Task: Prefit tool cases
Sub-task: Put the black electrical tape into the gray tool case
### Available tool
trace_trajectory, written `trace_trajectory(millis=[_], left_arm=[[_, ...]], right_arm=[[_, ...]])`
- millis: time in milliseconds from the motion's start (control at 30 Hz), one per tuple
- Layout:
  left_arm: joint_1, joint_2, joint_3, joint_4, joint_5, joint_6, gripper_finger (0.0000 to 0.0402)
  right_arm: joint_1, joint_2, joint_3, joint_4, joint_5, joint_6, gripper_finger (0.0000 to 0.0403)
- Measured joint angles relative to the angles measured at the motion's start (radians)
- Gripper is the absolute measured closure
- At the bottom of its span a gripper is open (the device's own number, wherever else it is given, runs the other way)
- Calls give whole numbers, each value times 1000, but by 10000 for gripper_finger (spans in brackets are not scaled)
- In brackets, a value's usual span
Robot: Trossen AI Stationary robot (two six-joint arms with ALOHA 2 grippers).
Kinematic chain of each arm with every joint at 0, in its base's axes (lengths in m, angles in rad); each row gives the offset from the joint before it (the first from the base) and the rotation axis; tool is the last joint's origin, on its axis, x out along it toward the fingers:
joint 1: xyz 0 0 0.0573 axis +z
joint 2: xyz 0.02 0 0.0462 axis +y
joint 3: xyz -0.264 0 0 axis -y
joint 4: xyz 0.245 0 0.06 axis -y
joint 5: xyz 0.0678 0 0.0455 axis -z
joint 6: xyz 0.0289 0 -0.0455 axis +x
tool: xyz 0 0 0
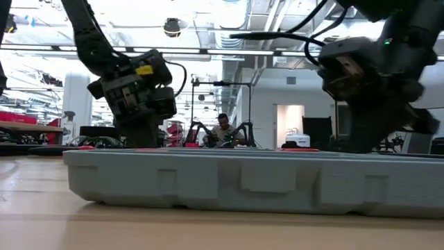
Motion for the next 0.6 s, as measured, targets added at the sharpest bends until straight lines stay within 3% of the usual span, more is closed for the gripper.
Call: trace_trajectory(millis=[200, 300, 600], left_arm=[[-122, 36, -8, 180, -44, -144, 402], [-151, 37, -8, 190, -46, -173, 401], [-108, 36, -8, 179, -82, -182, 402]], right_arm=[[5, 9, 0, 34, -66, 13, 402], [-16, 9, 0, 81, -75, -6, 402], [-161, 17, 0, 106, -100, -200, 403]])
